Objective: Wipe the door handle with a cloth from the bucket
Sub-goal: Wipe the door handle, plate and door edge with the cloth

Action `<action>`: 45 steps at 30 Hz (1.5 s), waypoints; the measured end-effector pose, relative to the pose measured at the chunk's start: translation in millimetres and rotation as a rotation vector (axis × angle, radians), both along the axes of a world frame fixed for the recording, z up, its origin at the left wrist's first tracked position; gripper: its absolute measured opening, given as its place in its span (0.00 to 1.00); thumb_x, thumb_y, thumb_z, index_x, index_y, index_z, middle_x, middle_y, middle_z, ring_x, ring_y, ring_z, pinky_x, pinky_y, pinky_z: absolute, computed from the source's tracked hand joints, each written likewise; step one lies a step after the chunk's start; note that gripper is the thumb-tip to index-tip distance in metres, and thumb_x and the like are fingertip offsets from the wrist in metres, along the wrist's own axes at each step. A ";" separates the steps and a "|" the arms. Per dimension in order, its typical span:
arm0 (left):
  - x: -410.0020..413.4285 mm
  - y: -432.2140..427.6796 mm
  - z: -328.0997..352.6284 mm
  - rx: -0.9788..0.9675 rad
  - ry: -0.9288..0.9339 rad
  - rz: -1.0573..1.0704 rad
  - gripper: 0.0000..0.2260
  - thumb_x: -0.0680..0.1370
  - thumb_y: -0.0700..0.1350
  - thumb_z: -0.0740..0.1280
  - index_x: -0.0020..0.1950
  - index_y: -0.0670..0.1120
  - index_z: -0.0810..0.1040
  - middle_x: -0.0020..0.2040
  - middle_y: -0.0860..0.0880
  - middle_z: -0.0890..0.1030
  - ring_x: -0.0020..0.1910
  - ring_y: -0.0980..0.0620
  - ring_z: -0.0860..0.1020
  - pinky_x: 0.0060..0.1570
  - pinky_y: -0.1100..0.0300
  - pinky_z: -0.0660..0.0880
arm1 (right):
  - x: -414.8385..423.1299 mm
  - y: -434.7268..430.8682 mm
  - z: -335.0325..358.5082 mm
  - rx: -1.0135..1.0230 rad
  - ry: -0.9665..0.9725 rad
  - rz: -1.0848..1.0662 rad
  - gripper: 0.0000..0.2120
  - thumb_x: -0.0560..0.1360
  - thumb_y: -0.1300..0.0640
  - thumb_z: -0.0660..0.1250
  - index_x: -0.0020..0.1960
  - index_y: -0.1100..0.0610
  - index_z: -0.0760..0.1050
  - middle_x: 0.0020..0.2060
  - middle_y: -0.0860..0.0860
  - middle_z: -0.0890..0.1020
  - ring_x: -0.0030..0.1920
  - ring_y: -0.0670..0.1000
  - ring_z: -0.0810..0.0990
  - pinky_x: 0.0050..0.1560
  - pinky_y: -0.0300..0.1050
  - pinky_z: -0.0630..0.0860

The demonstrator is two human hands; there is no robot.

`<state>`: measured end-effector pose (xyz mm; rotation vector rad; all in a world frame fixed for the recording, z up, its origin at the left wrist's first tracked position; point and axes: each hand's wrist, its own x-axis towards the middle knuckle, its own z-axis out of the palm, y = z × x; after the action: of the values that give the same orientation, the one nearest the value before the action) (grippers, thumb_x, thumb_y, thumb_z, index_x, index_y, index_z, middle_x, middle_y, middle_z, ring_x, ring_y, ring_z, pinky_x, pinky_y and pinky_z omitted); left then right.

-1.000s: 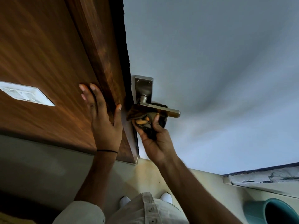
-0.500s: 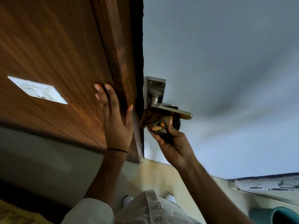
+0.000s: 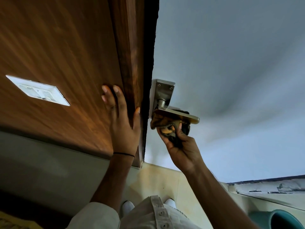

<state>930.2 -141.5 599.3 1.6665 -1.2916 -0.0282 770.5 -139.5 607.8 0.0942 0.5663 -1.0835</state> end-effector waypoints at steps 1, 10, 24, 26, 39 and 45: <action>-0.2 -0.1 0.0 0.000 -0.002 -0.003 0.34 0.81 0.47 0.66 0.79 0.38 0.49 0.79 0.35 0.47 0.80 0.37 0.47 0.73 0.38 0.61 | 4.7 -1.5 1.1 0.005 0.006 -0.005 0.12 0.82 0.62 0.60 0.55 0.61 0.82 0.63 0.64 0.81 0.67 0.65 0.75 0.61 0.67 0.76; 2.1 1.9 -0.9 0.012 -0.006 -0.002 0.35 0.81 0.49 0.66 0.79 0.40 0.49 0.80 0.37 0.48 0.80 0.38 0.48 0.72 0.40 0.65 | -36.6 8.4 -11.3 -0.017 0.137 -0.038 0.17 0.83 0.61 0.57 0.71 0.61 0.71 0.64 0.65 0.79 0.63 0.66 0.79 0.54 0.62 0.81; -3.8 -1.1 2.1 -0.049 0.078 -0.022 0.33 0.81 0.44 0.67 0.78 0.36 0.52 0.79 0.32 0.49 0.79 0.36 0.49 0.79 0.52 0.54 | -59.7 -74.1 69.1 -1.288 1.931 0.754 0.13 0.78 0.53 0.67 0.62 0.51 0.77 0.44 0.40 0.79 0.43 0.46 0.78 0.44 0.37 0.71; -3.2 -1.6 1.6 -0.049 0.078 -0.025 0.33 0.81 0.44 0.67 0.78 0.36 0.51 0.79 0.33 0.49 0.79 0.36 0.48 0.79 0.54 0.52 | -32.5 -76.4 73.6 -1.347 1.933 0.708 0.16 0.77 0.49 0.68 0.63 0.52 0.76 0.49 0.43 0.81 0.48 0.47 0.79 0.48 0.37 0.73; -3.5 -4.4 -1.2 -0.058 0.028 -0.001 0.33 0.81 0.45 0.65 0.79 0.37 0.51 0.79 0.33 0.49 0.79 0.36 0.49 0.77 0.41 0.56 | -50.8 -61.7 69.4 -1.362 2.100 0.662 0.15 0.75 0.58 0.67 0.62 0.50 0.75 0.46 0.51 0.86 0.45 0.58 0.83 0.45 0.51 0.79; -1.8 -2.2 -1.1 -0.084 0.028 -0.025 0.32 0.81 0.43 0.66 0.78 0.35 0.53 0.79 0.32 0.50 0.79 0.36 0.49 0.77 0.42 0.56 | -25.8 -45.6 55.1 -1.573 2.164 0.456 0.19 0.76 0.61 0.64 0.67 0.53 0.73 0.57 0.51 0.83 0.47 0.61 0.82 0.42 0.55 0.79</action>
<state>928.4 -143.7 598.2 1.5733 -1.2756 -0.0117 744.7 -185.0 662.8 -2.6811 1.2383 -0.4761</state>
